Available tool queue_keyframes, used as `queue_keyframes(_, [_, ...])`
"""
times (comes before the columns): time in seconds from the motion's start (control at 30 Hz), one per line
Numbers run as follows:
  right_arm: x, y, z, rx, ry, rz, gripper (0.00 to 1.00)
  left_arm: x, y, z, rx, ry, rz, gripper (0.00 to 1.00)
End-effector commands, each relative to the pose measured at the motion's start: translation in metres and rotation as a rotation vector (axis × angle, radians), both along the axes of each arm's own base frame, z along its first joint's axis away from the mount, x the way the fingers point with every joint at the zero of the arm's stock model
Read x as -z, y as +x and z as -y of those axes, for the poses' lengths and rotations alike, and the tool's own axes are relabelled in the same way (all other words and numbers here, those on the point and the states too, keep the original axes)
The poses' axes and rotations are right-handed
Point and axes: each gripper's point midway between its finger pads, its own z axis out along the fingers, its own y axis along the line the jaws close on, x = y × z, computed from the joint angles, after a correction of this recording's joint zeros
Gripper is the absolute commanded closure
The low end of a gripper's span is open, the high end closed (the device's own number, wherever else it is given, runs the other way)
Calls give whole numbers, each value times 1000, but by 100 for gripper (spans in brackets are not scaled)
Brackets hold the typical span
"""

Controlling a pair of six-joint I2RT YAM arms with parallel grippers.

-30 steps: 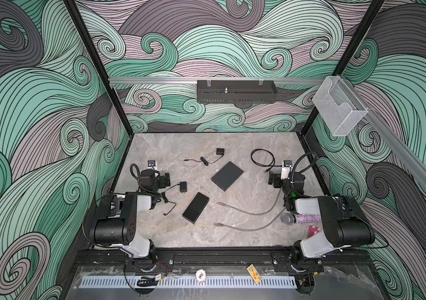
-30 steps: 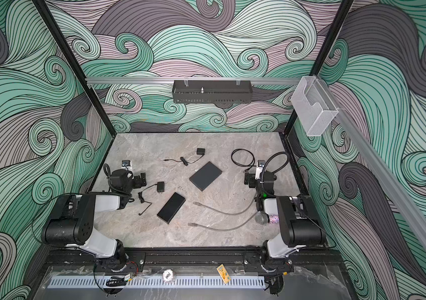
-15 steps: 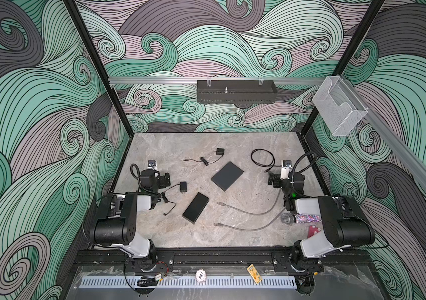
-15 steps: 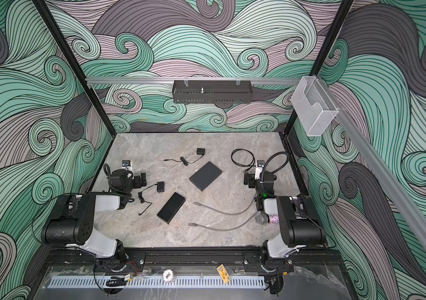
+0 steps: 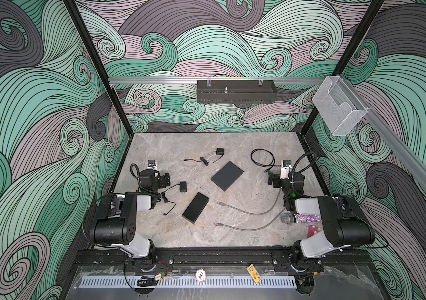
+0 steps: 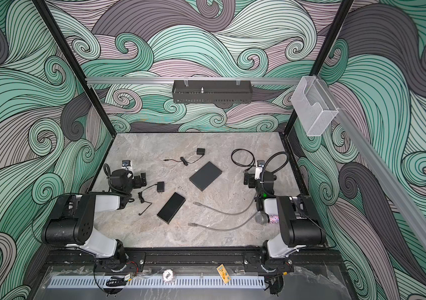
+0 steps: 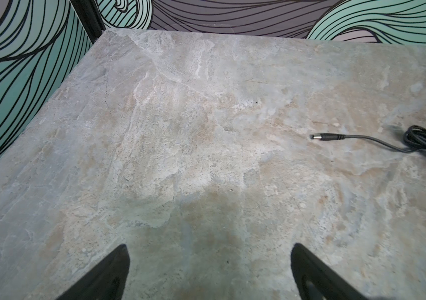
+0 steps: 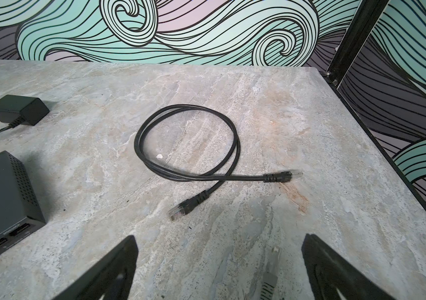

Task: Insert the plug into the switch port

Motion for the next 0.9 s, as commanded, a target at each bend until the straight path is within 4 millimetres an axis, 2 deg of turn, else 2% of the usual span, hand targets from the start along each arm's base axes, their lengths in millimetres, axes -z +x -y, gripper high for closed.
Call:
queue_keyframes(0.0, [-7, 3, -3, -13, 5, 17, 1, -19, 9, -1, 2, 0, 47, 2])
queue_keyframes(0.1, [-7, 3, -3, -12, 6, 20, 1, -18, 8, -3, -11, -2, 49, 1])
queue_keyframes(0.2, [-7, 4, -2, -12, 7, 17, 1, -30, 0, -18, -105, 7, 93, 1])
queue_keyframes(0.27, [-11, 3, -3, -12, 2, 34, 1, -51, -3, -15, -89, 21, 101, 1])
queue_keyframes(0.33, [-26, 0, -12, 6, -78, 12, 1, -75, -6, -9, -81, 16, 92, 1])
queue_keyframes(0.4, [-59, 2, -17, 72, -108, -45, 1, -108, -12, 1, -89, -95, 220, 1])
queue_keyframes(0.47, [-93, 3, -17, 131, 7, -26, 1, -134, -22, 6, -120, -210, 333, 1])
queue_keyframes(0.53, [-117, 0, -24, 118, 130, 38, 1, -152, -28, 2, -199, -308, 374, 1])
queue_keyframes(0.6, [-124, -9, -18, 204, 329, 97, 1, -167, -29, 4, -225, -384, 341, 1])
queue_keyframes(0.67, [-122, -25, -5, 305, 480, 120, 1, -187, -28, 22, -138, -432, 293, 1])
queue_keyframes(0.73, [-132, -31, -15, 209, 503, 159, 1, -208, -36, 40, -53, -461, 254, 1])
queue_keyframes(0.8, [-134, -32, -27, 157, 493, 117, 1, -210, -50, 41, -112, -580, 227, 1])
queue_keyframes(0.83, [-132, -32, -33, 137, 485, 75, 1, -202, -55, 36, -164, -609, 212, 1])
queue_keyframes(0.87, [-130, -32, -44, 101, 480, 25, 1, -184, -60, 22, -282, -648, 207, 1])
